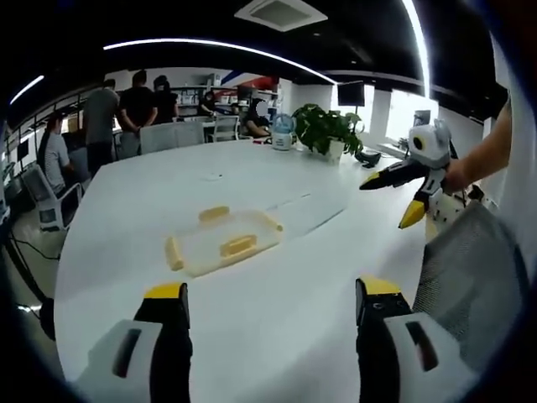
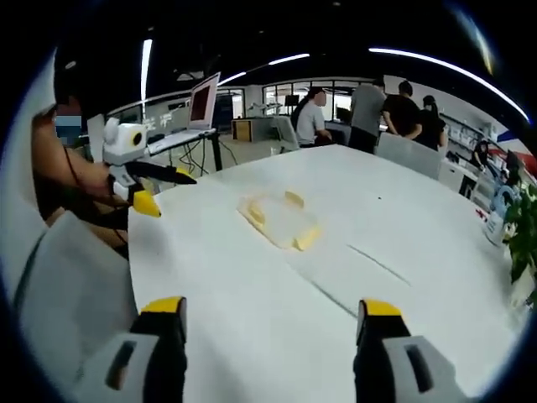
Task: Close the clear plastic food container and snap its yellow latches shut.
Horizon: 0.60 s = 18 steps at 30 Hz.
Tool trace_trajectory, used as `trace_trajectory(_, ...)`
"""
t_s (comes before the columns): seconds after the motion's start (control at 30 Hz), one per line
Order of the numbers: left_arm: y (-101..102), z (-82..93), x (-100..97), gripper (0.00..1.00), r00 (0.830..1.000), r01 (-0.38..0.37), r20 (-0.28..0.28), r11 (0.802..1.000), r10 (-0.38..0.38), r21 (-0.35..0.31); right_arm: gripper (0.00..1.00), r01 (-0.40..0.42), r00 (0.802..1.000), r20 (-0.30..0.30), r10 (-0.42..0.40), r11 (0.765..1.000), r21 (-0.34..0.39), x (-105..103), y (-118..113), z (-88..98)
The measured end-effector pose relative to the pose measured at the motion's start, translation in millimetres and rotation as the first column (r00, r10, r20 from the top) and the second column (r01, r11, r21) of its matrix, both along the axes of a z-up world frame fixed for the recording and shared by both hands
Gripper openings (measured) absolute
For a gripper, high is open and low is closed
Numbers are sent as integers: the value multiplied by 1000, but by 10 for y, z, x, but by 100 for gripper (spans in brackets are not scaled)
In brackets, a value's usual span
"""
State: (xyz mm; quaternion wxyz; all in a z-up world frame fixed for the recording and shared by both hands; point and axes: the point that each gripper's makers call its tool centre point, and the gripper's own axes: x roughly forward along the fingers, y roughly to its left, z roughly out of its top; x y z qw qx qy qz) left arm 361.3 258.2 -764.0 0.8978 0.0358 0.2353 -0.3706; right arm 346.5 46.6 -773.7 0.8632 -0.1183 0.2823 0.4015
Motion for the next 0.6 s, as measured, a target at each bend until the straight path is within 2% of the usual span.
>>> trace_trajectory(0.6, 34, -105, 186, 78, 999, 30, -10, 999, -30, 29, 82, -41, 999, -12, 40, 999, -11, 241, 139, -63)
